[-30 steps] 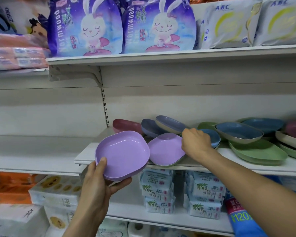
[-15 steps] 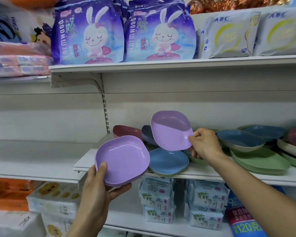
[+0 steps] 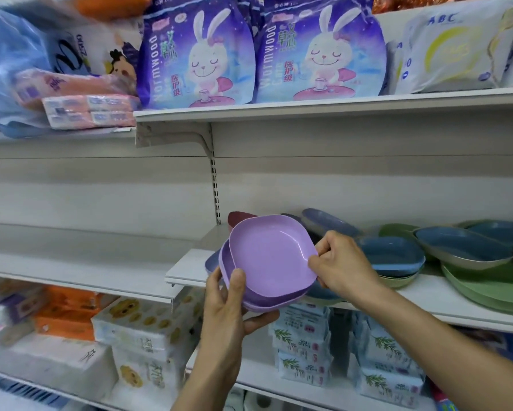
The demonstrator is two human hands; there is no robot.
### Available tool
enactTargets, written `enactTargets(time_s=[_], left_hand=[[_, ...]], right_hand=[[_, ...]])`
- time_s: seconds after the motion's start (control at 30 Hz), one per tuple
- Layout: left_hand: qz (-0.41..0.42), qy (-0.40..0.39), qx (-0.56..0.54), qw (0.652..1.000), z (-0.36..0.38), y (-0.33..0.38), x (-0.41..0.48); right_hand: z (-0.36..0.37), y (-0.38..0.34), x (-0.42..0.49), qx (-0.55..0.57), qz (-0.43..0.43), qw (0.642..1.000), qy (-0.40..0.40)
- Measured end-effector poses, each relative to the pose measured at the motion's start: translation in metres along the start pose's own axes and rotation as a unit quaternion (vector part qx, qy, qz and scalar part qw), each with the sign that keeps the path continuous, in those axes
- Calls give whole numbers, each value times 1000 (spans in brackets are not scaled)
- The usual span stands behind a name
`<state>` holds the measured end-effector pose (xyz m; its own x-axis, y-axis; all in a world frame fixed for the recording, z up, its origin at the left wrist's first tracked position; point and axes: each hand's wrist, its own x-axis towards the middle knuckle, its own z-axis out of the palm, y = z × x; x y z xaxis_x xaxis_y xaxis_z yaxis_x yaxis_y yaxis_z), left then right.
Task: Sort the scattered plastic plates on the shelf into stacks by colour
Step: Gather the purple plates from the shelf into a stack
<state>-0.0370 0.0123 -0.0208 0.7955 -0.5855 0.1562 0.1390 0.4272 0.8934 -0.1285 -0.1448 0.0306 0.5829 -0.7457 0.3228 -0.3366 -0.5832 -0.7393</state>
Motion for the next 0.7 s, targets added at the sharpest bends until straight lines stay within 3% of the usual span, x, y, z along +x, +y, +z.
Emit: enactTargets(time_s=[0.53,0.7], left_hand=[[-24,-21,-4,999,-34,12,-20],[-35,-22,-15,999,-35,18,-24]], right_hand=[[21,-14,-32,-90,3,993,-82],[17,-11,-39,-76,9,995,-71]])
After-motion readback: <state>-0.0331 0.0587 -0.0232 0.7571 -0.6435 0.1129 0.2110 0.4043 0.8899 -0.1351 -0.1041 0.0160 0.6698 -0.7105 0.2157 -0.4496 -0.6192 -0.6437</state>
